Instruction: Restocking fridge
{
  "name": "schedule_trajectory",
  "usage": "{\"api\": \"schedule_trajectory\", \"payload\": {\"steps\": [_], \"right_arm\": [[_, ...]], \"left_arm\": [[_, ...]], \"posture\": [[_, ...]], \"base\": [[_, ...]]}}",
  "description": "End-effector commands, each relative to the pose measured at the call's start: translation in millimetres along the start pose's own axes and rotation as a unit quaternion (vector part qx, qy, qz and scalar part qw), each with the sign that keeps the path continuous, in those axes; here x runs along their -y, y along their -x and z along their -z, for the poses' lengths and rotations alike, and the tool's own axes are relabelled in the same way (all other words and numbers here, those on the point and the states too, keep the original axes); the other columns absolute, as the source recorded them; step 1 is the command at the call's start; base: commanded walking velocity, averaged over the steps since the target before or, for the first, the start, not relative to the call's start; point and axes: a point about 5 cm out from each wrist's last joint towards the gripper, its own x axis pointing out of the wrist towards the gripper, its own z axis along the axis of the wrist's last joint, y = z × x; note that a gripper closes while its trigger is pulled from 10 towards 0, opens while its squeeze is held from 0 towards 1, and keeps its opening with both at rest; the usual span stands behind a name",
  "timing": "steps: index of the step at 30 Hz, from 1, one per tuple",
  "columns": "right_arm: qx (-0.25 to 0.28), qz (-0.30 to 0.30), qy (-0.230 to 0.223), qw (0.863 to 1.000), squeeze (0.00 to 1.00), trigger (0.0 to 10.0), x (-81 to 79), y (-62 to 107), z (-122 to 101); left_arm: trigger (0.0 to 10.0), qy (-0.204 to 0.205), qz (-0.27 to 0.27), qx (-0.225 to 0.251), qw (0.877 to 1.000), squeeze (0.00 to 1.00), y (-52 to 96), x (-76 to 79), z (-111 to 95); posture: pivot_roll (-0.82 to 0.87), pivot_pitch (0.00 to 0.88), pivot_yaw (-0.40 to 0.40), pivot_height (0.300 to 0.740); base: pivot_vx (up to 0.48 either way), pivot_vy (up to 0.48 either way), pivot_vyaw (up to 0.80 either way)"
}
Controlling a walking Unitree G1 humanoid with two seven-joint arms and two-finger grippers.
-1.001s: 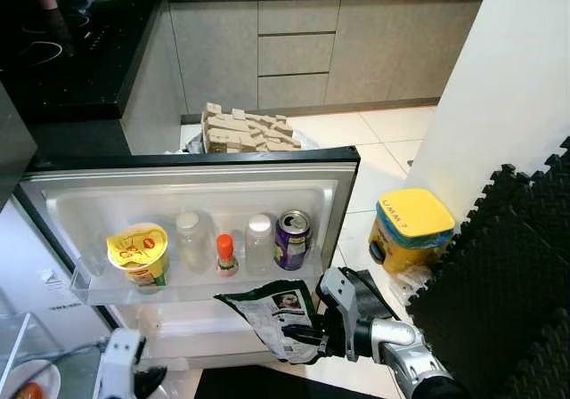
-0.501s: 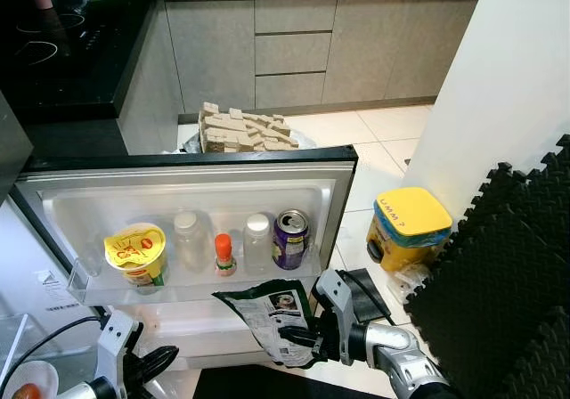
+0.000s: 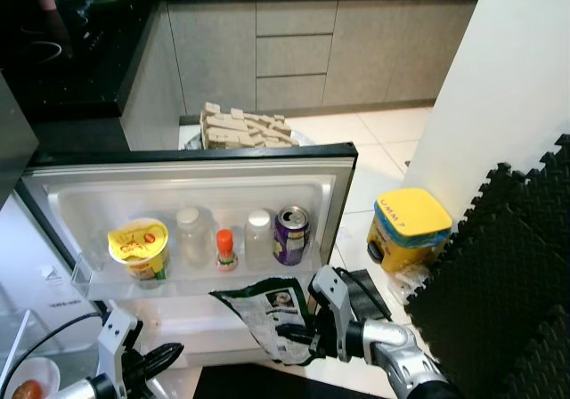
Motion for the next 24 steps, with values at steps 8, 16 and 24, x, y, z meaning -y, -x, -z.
{"api": "schedule_trajectory", "payload": {"steps": [8,16,24], "right_arm": [[0.024,0.001,0.002,1.0,0.0,10.0,-1.3,-2.5,-10],[0.043,0.003,-0.003,0.999,0.0,10.0,-0.2,-2.4,-15],[0.049,0.01,0.004,0.999,0.0,10.0,2.0,-2.6,-22]], "left_arm": [[10.0,0.008,0.013,-0.004,1.0,0.0,9.6,1.9,4],[10.0,0.01,0.018,-0.003,1.0,0.0,10.8,2.2,3],[10.0,0.007,0.028,0.003,1.0,0.0,7.8,3.0,0]], "posture": [[0.06,0.0,-0.017,0.607],[0.06,0.0,-0.017,0.602],[0.06,0.0,-0.013,0.597]], "base": [[0.0,0.0,0.0],[0.0,0.0,0.0],[0.0,0.0,0.0]]}}
